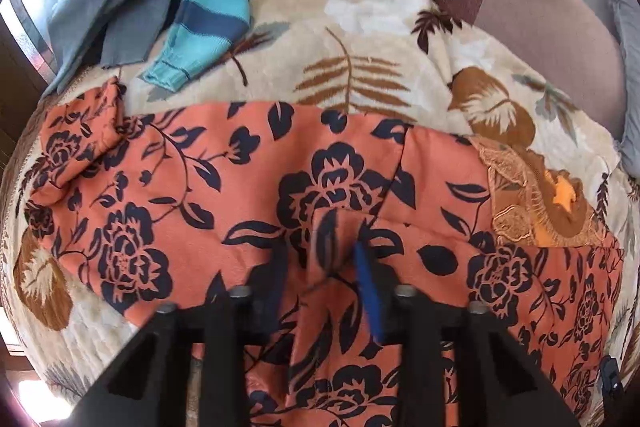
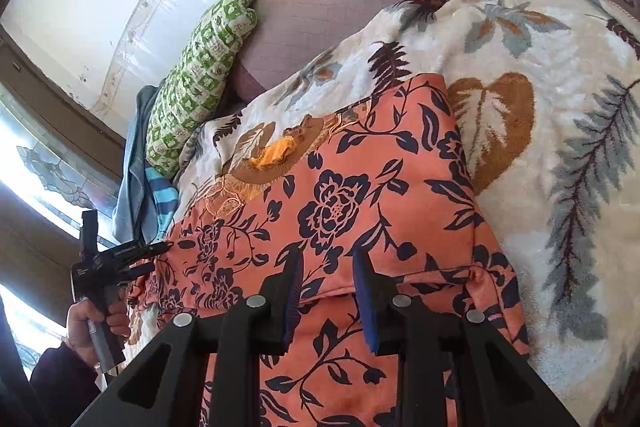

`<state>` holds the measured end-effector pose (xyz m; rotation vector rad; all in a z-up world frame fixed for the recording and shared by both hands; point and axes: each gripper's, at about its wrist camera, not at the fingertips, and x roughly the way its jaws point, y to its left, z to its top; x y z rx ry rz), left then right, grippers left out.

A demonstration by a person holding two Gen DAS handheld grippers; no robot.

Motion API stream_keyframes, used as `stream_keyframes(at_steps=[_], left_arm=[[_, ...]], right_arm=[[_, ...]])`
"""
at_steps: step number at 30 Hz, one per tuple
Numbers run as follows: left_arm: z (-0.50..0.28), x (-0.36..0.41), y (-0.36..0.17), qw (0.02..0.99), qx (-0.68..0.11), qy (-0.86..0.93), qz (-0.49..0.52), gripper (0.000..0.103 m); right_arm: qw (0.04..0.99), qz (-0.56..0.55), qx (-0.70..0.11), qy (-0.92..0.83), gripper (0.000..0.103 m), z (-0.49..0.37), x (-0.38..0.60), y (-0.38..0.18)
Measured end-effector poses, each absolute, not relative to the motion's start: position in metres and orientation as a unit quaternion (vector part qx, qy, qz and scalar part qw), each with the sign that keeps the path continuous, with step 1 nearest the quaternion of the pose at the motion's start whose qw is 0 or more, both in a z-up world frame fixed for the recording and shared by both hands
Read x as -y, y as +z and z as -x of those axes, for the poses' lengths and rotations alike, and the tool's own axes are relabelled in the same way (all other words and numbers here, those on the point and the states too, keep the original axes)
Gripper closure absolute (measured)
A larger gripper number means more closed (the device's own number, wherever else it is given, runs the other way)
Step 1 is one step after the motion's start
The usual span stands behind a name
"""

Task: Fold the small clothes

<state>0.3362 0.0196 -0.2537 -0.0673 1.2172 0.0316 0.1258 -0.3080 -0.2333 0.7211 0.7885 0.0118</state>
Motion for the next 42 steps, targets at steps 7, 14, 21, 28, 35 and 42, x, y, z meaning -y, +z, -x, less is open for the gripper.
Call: stream_keyframes(at_steps=[7,14,21,28,35,42], left_arm=[[-0.344,-0.006,-0.226,0.862,-0.507,0.002,-0.011,0.095],[-0.351,-0.011,-0.218,0.880,-0.474,0.007,-0.037,0.092],[-0.339,-0.026,-0.249,0.862,-0.506,0.025,-0.027,0.066],[-0.319,-0.012,-0.258,0.842,-0.505,0.052,-0.182,0.039],[-0.289,-0.117,-0.209,0.862,-0.498,0.093,-0.034,0.039],[-0.248,-0.279,-0.190,0.834,-0.491,0.176,0.182,0.030]], right_arm=[[0.873,-0.306,-0.380,-0.003,0.074,-0.142,0.300,-0.230],[0.855,-0.356,-0.376,-0.015,0.074,-0.144,0.320,-0.238],[0.845,-0.402,-0.351,-0.035,0.074,-0.138,0.346,-0.237],[0.830,-0.445,-0.335,-0.036,0.074,-0.140,0.365,-0.245],[0.809,-0.371,-0.455,-0.013,0.075,-0.170,0.331,-0.274],[0.838,-0.365,-0.405,0.002,0.074,-0.160,0.327,-0.253]])
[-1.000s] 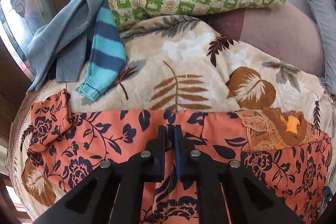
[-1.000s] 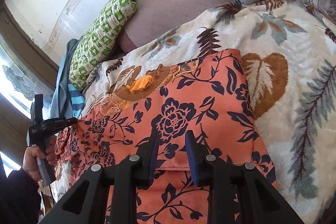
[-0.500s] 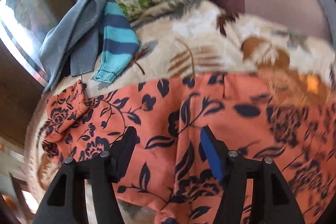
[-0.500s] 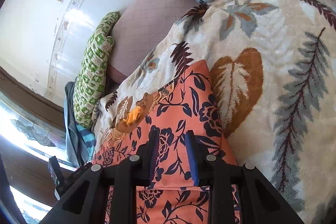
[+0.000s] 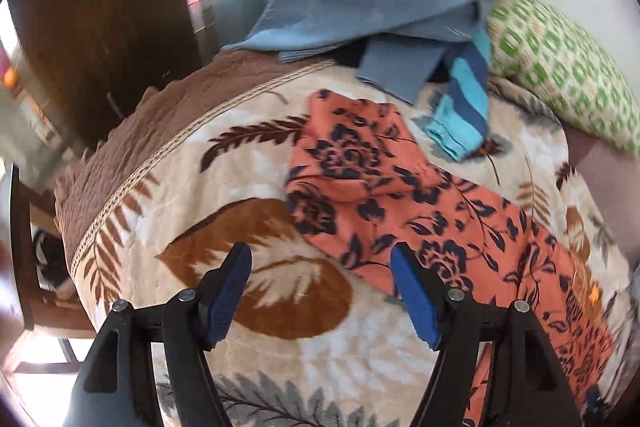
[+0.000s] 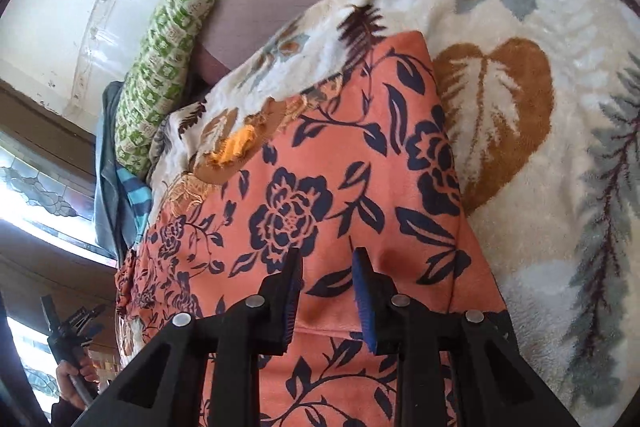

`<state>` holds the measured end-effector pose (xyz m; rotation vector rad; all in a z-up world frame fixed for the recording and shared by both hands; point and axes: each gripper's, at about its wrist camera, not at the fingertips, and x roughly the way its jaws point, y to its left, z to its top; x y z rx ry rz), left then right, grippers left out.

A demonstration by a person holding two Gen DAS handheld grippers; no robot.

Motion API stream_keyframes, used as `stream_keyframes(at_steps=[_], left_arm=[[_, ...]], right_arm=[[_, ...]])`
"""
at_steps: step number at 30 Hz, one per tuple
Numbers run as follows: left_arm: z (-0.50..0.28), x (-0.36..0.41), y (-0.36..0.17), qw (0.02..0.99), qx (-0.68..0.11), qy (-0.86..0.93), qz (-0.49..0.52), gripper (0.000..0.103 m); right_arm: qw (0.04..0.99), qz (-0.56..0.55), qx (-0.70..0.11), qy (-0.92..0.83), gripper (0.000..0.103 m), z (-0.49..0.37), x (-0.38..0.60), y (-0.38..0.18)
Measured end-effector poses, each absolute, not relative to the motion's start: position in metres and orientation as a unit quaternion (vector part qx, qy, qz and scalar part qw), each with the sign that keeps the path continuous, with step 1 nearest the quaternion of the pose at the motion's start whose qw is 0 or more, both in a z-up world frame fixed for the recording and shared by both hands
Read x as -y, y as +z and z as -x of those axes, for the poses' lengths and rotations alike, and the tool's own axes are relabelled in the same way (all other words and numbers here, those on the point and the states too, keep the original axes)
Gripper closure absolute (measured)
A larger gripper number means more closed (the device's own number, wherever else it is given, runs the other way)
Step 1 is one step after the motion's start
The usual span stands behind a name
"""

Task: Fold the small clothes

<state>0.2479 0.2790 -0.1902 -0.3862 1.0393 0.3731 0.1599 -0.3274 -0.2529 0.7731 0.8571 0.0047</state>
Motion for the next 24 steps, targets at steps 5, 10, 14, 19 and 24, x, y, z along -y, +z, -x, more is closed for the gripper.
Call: stream_keyframes(at_steps=[5,10,14,19,24], left_arm=[[-0.242,-0.323,-0.220,0.794,-0.498,0.198,0.285,0.030],[-0.267,-0.337,-0.222,0.797,-0.470,0.212,0.315,0.030],[-0.315,-0.333,-0.212,0.808,-0.478,0.193,0.285,0.030],[-0.367,-0.318,-0.216,0.821,-0.484,0.174,0.246,0.028],[-0.391,-0.328,-0.243,0.808,-0.500,0.174,0.258,0.029]], right_arm=[[0.860,-0.322,-0.394,0.035,0.074,-0.164,0.301,-0.240],[0.857,-0.315,-0.408,0.030,0.074,-0.169,0.298,-0.247],[0.849,-0.330,-0.412,0.023,0.074,-0.170,0.308,-0.254],[0.839,-0.335,-0.429,0.016,0.074,-0.177,0.312,-0.264],[0.844,-0.306,-0.439,0.013,0.074,-0.183,0.304,-0.267]])
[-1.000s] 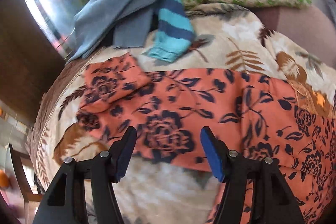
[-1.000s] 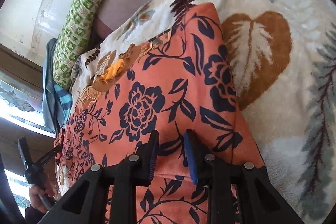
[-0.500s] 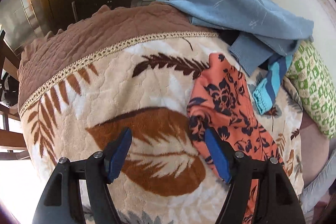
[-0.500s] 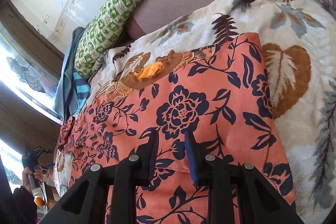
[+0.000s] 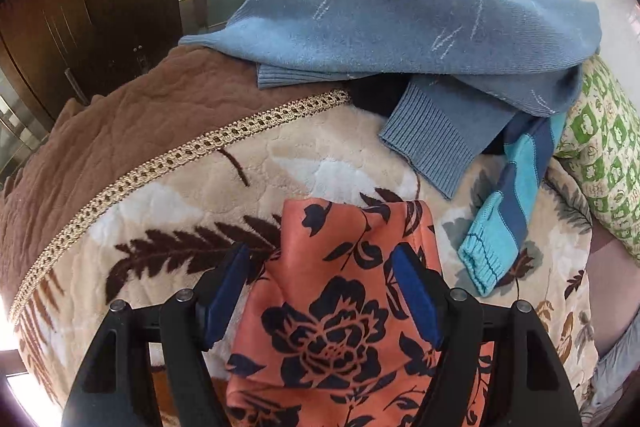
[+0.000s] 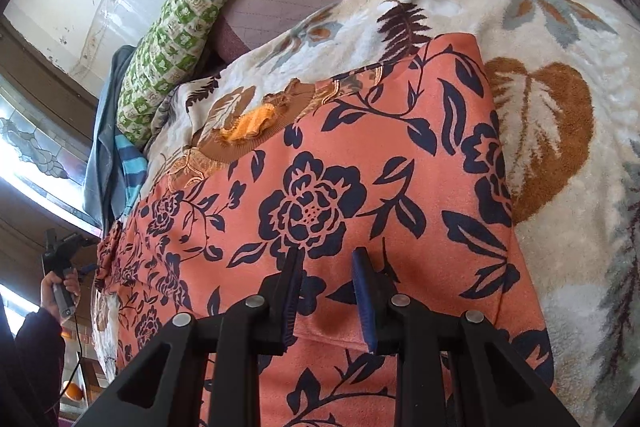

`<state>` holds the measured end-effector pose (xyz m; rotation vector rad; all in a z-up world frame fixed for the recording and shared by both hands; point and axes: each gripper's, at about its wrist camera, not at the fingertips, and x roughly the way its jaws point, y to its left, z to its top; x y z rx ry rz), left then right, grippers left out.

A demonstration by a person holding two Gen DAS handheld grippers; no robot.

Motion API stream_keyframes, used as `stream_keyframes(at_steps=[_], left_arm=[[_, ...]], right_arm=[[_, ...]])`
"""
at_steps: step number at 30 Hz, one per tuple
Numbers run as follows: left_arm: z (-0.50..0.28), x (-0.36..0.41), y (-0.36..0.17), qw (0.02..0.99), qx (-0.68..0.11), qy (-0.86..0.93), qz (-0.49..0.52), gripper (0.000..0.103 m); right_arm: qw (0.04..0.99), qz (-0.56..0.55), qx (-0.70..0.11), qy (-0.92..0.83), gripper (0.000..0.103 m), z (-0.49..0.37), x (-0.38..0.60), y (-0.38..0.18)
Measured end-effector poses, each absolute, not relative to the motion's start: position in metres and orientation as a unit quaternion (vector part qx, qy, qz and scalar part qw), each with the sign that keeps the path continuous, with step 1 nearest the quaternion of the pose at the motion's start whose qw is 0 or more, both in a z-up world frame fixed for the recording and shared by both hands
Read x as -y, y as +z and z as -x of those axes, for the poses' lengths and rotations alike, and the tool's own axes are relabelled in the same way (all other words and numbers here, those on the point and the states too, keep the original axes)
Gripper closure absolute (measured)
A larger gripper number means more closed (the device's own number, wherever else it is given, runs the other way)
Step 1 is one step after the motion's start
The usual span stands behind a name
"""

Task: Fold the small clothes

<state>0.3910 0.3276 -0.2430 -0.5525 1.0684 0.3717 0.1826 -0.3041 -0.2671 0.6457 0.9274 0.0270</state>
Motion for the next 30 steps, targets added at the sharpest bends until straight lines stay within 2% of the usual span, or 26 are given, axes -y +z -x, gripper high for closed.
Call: stream_keyframes(at_steps=[1,2,3,5,11,16,24,30], left_arm=[[-0.395,-0.327,-0.247,0.807,-0.504,0.172,0.254,0.030],[-0.398,-0.326,-0.251,0.807,-0.510,0.174,0.242,0.047],[-0.401,-0.324,-0.254,0.808,-0.515,0.178,0.225,0.070],[-0.400,-0.320,-0.251,0.820,-0.509,0.170,0.200,0.090],[-0.379,-0.299,-0.207,0.859,-0.462,0.132,0.176,0.093],[-0.358,-0.249,-0.156,0.880,-0.446,0.070,0.146,0.093],[-0.321,-0.116,-0.082,0.900,-0.422,-0.033,0.101,0.093],[-0.304,0.023,-0.052,0.894,-0.425,-0.124,0.062,0.093]], right_arm=[[0.845,-0.301,-0.441,0.012,0.074,-0.184,0.303,-0.268],[0.846,-0.298,-0.442,0.011,0.074,-0.184,0.302,-0.268],[0.847,-0.295,-0.442,0.011,0.074,-0.185,0.301,-0.268],[0.849,-0.290,-0.441,0.010,0.074,-0.185,0.301,-0.268],[0.851,-0.289,-0.438,0.006,0.074,-0.185,0.299,-0.267],[0.849,-0.307,-0.430,0.007,0.074,-0.180,0.304,-0.263],[0.855,-0.339,-0.391,0.016,0.074,-0.166,0.315,-0.244],[0.848,-0.388,-0.361,0.029,0.074,-0.154,0.334,-0.234]])
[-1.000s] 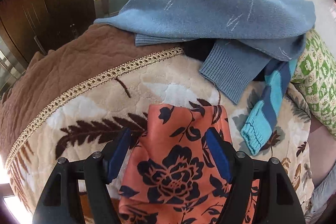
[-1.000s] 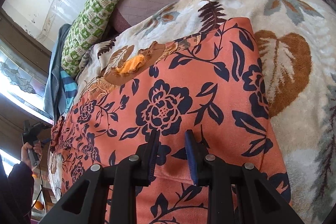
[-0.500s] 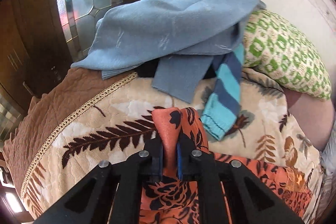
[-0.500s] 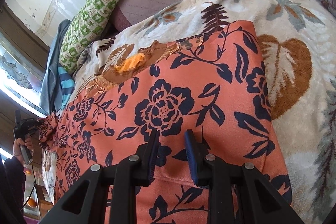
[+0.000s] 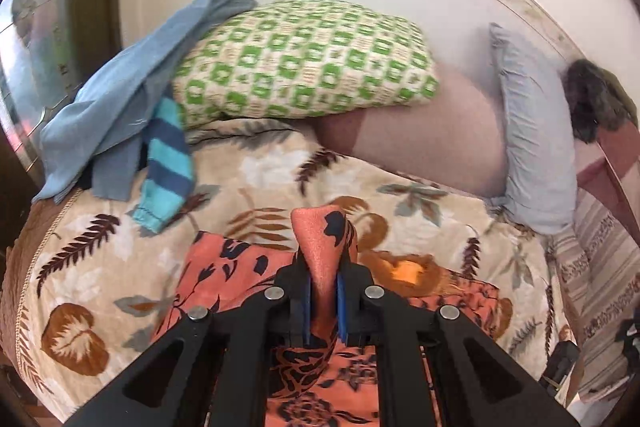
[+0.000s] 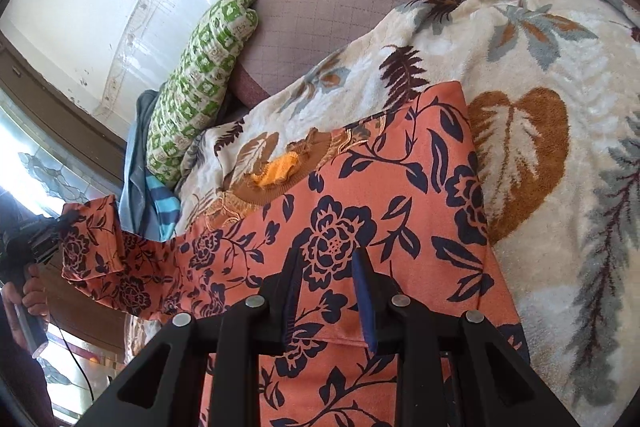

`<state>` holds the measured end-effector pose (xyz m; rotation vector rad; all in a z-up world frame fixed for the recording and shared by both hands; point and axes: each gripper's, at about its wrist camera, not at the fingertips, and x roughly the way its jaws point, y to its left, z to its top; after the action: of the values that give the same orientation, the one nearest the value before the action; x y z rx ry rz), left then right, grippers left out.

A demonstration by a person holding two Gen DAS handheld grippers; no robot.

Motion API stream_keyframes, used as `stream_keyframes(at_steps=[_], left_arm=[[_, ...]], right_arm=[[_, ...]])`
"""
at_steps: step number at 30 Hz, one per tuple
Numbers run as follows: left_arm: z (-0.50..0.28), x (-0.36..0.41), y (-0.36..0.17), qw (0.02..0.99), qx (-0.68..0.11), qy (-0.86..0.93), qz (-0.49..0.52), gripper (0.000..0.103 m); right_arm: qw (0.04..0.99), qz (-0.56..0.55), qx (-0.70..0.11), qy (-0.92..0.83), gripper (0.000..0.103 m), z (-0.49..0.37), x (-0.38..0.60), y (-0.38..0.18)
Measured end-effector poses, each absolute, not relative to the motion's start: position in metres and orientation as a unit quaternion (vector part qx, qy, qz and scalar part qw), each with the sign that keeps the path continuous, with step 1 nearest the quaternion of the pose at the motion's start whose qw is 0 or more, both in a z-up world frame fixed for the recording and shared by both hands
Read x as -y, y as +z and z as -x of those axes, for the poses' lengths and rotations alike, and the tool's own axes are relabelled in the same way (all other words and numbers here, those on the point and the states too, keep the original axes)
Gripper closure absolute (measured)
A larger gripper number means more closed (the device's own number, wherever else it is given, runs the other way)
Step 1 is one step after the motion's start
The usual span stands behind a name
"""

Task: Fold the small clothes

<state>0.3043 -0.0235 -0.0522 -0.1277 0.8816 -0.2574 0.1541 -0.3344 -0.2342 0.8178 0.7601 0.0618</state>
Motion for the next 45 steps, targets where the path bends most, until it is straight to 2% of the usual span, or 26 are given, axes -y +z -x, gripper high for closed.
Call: stream_keyframes(at_steps=[5,7,9,10,11,12,13,15,19,23,28,31,38,45], left_arm=[[-0.296,0.137,-0.061,0.868,-0.451,-0.202,0.053,0.093],[-0.298,0.172,-0.076,0.850,-0.474,-0.219,0.059,0.090],[-0.302,0.195,-0.093,0.826,-0.506,-0.236,0.080,0.071],[-0.302,0.201,-0.098,0.818,-0.514,-0.243,0.088,0.068],[-0.299,0.204,-0.100,0.817,-0.511,-0.251,0.092,0.066],[-0.296,0.205,-0.100,0.821,-0.502,-0.258,0.088,0.062],[-0.293,0.204,-0.098,0.827,-0.493,-0.260,0.076,0.058],[-0.290,0.196,-0.098,0.842,-0.479,-0.246,0.043,0.044],[-0.299,0.150,-0.117,0.858,-0.476,-0.193,0.001,0.043],[-0.316,0.070,-0.149,0.868,-0.487,-0.099,-0.013,0.043],[-0.322,-0.040,-0.186,0.861,-0.507,0.022,0.038,0.043],[-0.317,-0.071,-0.200,0.856,-0.512,0.044,0.055,0.043],[-0.323,-0.042,-0.208,0.868,-0.493,0.004,0.052,0.043],[-0.347,0.010,-0.225,0.867,-0.498,-0.024,0.001,0.043]], right_arm=[[0.836,-0.430,-0.335,0.055,0.074,-0.145,0.349,-0.231],[0.819,-0.471,-0.317,0.079,0.074,-0.141,0.359,-0.233],[0.799,-0.518,-0.288,0.098,0.071,-0.135,0.373,-0.237],[0.791,-0.539,-0.271,0.100,0.066,-0.131,0.381,-0.239],[0.784,-0.558,-0.255,0.092,0.044,-0.126,0.388,-0.240],[0.779,-0.576,-0.235,0.079,0.029,-0.119,0.397,-0.241],[0.774,-0.590,-0.217,0.071,0.028,-0.113,0.404,-0.243],[0.764,-0.605,-0.217,0.061,0.028,-0.112,0.414,-0.248],[0.740,-0.629,-0.235,0.037,0.028,-0.116,0.422,-0.263],[0.750,-0.618,-0.230,0.047,0.028,-0.120,0.418,-0.259],[0.786,-0.557,-0.264,0.049,0.028,-0.134,0.401,-0.251],[0.787,-0.548,-0.280,0.033,0.028,-0.139,0.398,-0.256],[0.779,-0.572,-0.251,0.052,0.028,-0.140,0.412,-0.259],[0.798,-0.528,-0.277,0.095,0.030,-0.175,0.393,-0.250]])
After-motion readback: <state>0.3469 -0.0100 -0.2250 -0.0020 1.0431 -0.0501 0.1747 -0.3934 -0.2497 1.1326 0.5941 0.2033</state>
